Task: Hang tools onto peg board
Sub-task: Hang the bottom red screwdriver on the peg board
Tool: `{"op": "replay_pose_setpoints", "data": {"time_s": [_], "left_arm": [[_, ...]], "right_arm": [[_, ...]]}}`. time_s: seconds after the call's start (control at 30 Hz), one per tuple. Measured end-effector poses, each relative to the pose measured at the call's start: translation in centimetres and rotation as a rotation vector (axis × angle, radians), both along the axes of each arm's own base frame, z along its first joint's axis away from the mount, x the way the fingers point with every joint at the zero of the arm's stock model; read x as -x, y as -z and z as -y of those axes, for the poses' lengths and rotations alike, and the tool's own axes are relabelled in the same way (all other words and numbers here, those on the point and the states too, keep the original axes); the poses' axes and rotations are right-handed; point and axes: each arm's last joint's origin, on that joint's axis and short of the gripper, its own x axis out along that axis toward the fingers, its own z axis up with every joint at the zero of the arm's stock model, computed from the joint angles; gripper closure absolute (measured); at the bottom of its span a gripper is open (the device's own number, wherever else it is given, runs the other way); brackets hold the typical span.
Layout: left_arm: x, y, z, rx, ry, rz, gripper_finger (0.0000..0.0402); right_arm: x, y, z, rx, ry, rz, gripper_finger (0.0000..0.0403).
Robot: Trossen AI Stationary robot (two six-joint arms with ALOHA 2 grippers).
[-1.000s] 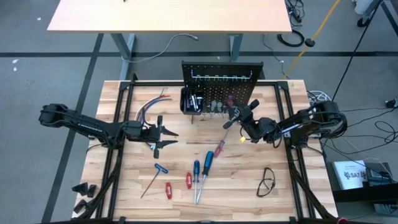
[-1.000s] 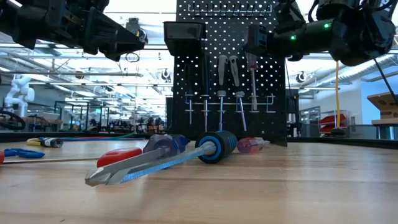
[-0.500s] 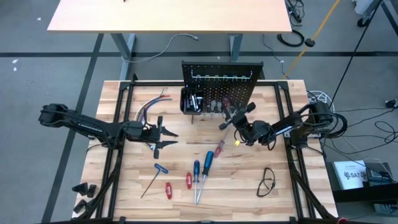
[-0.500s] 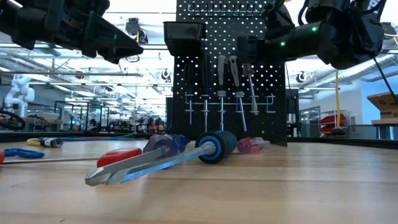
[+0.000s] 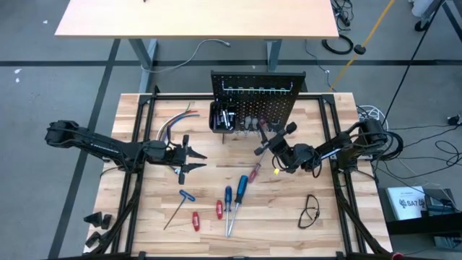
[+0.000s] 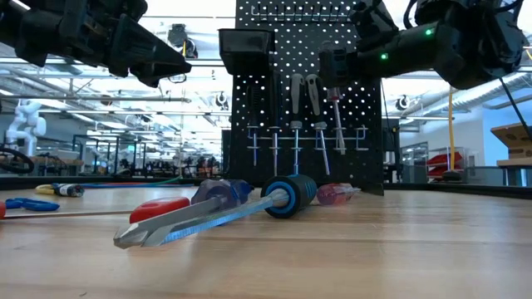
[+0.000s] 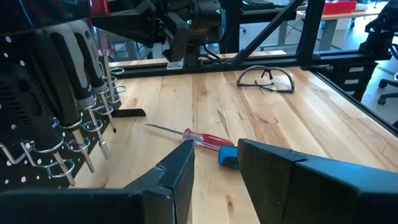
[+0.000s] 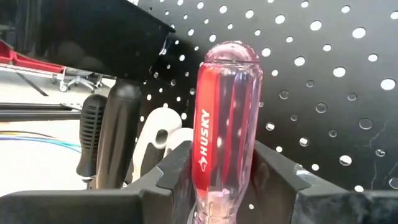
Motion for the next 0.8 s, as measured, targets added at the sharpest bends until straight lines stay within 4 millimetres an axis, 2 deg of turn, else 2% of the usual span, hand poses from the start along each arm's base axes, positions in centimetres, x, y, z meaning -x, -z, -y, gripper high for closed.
{"op": "replay_pose_setpoints", "data": {"time_s": [0.27,0.57,0.8], "left_arm": [[0.00,-0.01,0.02,0.003,0.008,0.001,0.0272],[0.00,-0.01,0.09,0.006,0.030,0.001,0.0272],[0.00,-0.01,0.09,0.006,0.030,0.001,0.0272]], "right_arm": [[-0.04,0.16,-0.28,0.021,-0.007,-0.049,0.0267],[0.28,0.47,-0.17,-0.010,0.138,-0.102,0.0221],[0.38,0.47,-0.86,0.010,0.139,-0.146,0.0185]]}}
